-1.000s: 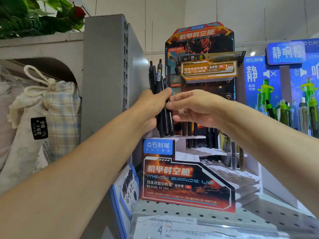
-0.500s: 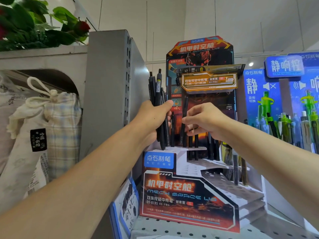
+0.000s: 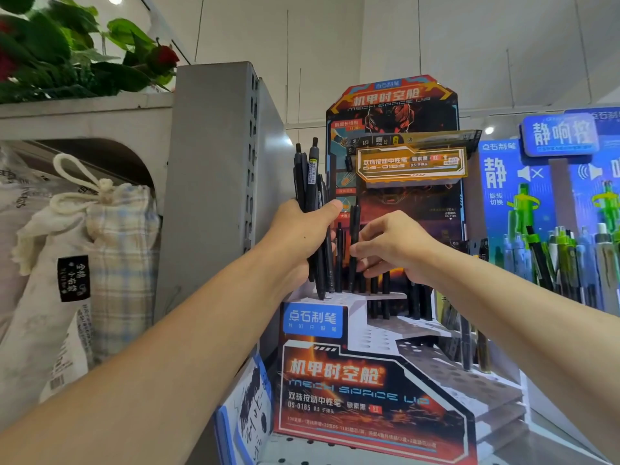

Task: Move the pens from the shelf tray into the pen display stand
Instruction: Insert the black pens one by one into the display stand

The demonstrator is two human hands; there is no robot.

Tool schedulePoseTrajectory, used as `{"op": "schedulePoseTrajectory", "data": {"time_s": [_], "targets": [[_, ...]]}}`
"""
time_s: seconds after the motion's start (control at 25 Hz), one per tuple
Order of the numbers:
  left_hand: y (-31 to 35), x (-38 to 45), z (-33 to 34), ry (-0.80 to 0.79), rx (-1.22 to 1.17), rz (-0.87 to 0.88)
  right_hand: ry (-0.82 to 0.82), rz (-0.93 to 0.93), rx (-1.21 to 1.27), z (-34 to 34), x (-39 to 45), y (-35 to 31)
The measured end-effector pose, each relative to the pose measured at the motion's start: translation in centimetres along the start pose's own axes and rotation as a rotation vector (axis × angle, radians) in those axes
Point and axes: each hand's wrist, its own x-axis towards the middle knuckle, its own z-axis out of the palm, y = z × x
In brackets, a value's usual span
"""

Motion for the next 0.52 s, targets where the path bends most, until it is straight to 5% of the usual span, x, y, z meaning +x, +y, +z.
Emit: {"op": "schedulePoseTrajectory", "data": {"time_s": [0.52], "targets": [[-0.1, 0.1, 0.0, -0.015, -0.019, 0.012, -0.115, 0.080, -0.420, 0.9, -1.0, -0.8]]}}
